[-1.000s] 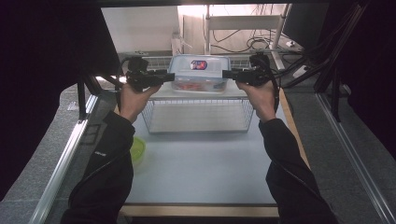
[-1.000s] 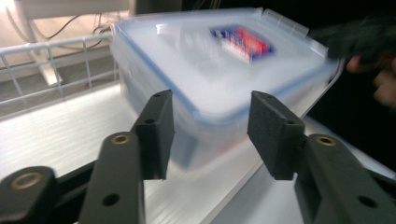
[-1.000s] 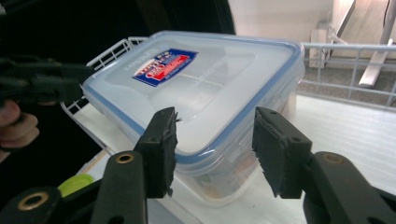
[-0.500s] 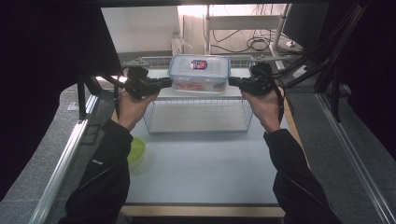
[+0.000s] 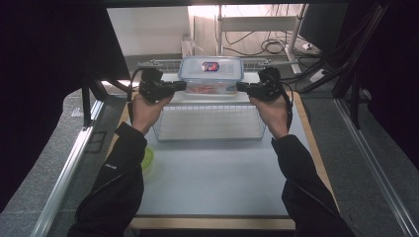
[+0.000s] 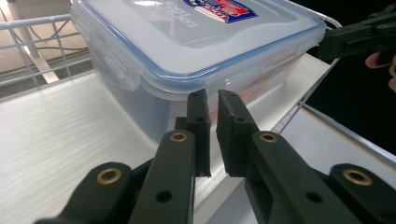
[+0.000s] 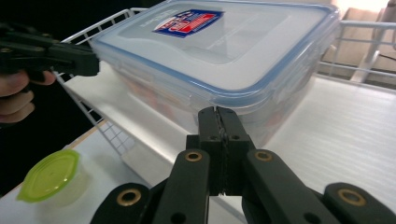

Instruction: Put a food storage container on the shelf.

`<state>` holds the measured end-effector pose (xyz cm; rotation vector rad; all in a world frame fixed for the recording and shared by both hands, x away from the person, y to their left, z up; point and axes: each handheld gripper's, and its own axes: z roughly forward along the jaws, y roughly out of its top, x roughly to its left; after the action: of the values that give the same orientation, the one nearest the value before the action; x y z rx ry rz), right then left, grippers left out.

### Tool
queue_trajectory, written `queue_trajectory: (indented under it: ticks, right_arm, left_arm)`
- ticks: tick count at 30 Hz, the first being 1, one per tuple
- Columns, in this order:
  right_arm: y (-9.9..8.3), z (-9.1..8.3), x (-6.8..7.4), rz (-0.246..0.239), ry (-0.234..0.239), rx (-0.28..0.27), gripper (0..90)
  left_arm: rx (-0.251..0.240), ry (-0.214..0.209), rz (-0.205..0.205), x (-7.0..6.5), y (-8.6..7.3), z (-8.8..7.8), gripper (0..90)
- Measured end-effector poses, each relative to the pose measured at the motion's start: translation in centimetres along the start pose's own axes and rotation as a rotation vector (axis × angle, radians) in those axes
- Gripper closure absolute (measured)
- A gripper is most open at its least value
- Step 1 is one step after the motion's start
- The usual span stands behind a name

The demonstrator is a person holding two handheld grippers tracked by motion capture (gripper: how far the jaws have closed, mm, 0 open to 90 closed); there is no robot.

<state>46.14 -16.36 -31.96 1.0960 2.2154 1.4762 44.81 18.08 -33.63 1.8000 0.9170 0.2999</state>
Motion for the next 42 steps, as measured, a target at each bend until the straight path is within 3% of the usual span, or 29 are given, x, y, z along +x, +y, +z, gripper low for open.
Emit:
queue_trajectory:
  ticks: [2,9,18,32,34,37,42]
  right_arm:
    - [0.2,0.1,-0.3,0.008,-0.027,-0.006,90.0]
    - [0.2,0.1,-0.4,0.008,-0.024,-0.005,89.8]
    - [-0.3,-0.3,-0.2,-0.007,-0.001,-0.009,82.2]
    - [-2.5,-1.7,1.0,-0.048,0.010,-0.007,55.7]
    - [-3.3,-1.9,1.5,-0.066,0.011,0.002,48.5]
    - [-3.7,-2.1,1.7,-0.074,0.016,0.012,44.7]
    - [-5.6,-2.4,2.7,-0.127,0.021,0.036,36.7]
  left_arm:
    - [-0.001,0.001,0.007,-0.2,0.0,0.2,85.0]
    - [-0.010,-0.008,0.009,-0.3,-0.2,0.0,80.4]
    - [-0.028,-0.012,0.027,-0.9,-1.0,-0.9,76.1]
    - [-0.014,-0.011,0.093,-3.2,-3.6,-2.2,58.9]
    - [-0.009,-0.011,0.104,-3.7,-4.1,-2.3,53.3]
    - [0.001,-0.003,0.117,-4.3,-4.9,-2.4,50.4]
    - [0.007,0.006,0.134,-5.2,-6.7,-2.9,40.7]
